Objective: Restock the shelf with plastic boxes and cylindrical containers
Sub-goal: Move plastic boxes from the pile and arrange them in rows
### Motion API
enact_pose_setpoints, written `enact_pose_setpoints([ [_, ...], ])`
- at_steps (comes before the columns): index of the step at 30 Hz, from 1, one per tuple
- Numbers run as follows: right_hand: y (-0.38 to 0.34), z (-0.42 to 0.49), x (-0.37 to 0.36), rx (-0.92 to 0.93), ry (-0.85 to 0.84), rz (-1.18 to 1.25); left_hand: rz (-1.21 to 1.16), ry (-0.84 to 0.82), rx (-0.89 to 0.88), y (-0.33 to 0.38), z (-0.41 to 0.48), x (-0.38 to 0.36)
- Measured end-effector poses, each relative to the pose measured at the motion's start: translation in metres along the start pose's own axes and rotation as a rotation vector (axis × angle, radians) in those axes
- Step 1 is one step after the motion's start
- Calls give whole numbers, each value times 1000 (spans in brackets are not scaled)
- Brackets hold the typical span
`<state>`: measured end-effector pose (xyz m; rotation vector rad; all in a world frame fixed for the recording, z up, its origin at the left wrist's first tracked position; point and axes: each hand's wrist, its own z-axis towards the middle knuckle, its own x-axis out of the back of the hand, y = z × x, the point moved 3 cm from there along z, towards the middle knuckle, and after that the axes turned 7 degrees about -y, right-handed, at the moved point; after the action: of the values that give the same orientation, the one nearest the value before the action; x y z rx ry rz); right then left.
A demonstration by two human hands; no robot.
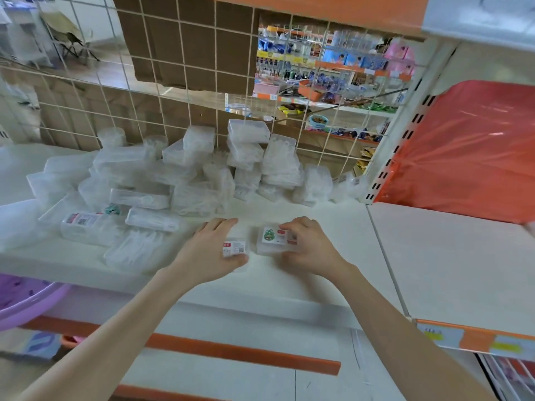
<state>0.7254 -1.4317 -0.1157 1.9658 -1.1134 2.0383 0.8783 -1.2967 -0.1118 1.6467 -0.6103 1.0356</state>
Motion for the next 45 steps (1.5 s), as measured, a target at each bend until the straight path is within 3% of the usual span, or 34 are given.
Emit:
enact_pose_setpoints([
  [6,-2,-7,-7,-41,39,-60,54,-55,28,-13,-10,2],
  [12,-26,-12,-7,74,152,34,40,-107,10,-22,-13,4],
  [19,-10,-9,-13,-89,-46,-116,-31,-37,-2,-20,-14,0],
  [22,0,-11,-12,-120,-55,-80,-58,-5,-2,-17,-14,-1],
  [34,22,-59,0,-206,123,14,-137,82,-30,7,-7,-16],
  [45,77,-157,36,-280,348,171,-125,59,-156,110,-11,-57],
])
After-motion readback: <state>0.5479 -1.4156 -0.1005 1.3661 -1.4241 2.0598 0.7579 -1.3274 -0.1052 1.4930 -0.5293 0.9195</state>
